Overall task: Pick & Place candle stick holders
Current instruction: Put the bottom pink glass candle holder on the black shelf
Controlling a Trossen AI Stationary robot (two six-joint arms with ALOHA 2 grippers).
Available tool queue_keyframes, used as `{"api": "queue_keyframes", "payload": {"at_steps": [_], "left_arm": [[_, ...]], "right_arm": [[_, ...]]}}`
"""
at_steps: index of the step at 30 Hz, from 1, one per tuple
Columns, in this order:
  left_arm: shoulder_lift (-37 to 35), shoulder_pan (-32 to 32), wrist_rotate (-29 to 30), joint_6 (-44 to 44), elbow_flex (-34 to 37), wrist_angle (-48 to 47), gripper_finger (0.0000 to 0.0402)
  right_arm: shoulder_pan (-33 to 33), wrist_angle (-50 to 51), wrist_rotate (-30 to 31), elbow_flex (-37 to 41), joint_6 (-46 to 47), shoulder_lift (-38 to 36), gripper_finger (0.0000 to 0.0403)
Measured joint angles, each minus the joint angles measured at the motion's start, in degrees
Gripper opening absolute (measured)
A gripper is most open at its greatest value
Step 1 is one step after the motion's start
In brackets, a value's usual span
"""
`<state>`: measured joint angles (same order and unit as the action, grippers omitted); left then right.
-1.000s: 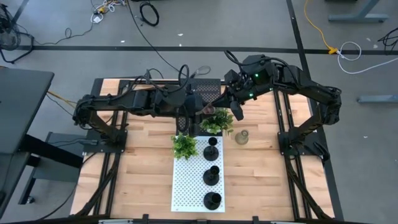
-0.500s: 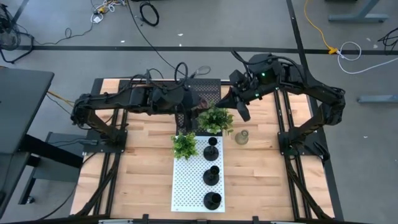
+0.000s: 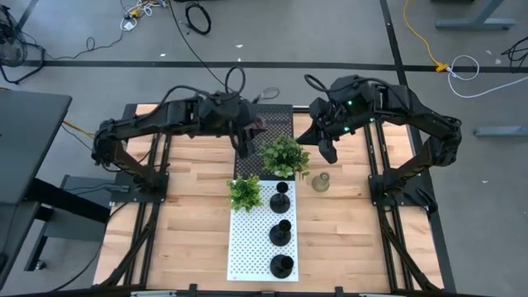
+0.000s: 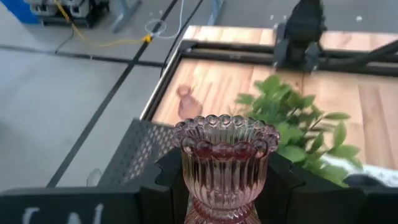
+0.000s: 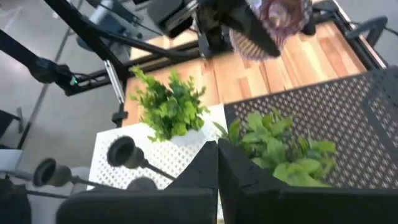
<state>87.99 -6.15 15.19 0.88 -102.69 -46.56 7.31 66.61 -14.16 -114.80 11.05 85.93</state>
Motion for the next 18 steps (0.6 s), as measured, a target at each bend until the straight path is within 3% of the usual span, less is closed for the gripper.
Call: {"api": "queue_keyframes", "payload": {"at_steps": [4, 10, 15, 18], "left_arm": [[-1.23, -2.02, -1.37, -0.24, -0.07, -1.2, 0.0133], [-3.22, -4.5, -1.49, -2.04, 0.08, -12.19, 0.0133], [-7.03, -5.67, -0.31, -2.92, 0.4, -13.64, 0.0133], [-12.35, -6.77, -0.31, -3.26, 7.32, -11.7, 0.0133]], "right_arm": [[-0.82, 2.06, 1.24, 0.02, -0.01, -0.43, 0.0], [-2.74, 4.55, 5.21, 0.04, 0.24, -2.1, 0.0], [-3.8, 5.04, 6.37, 0.04, 0.44, -3.58, 0.0], [-4.69, 5.44, 7.81, 0.04, 0.44, -4.24, 0.0]]}}
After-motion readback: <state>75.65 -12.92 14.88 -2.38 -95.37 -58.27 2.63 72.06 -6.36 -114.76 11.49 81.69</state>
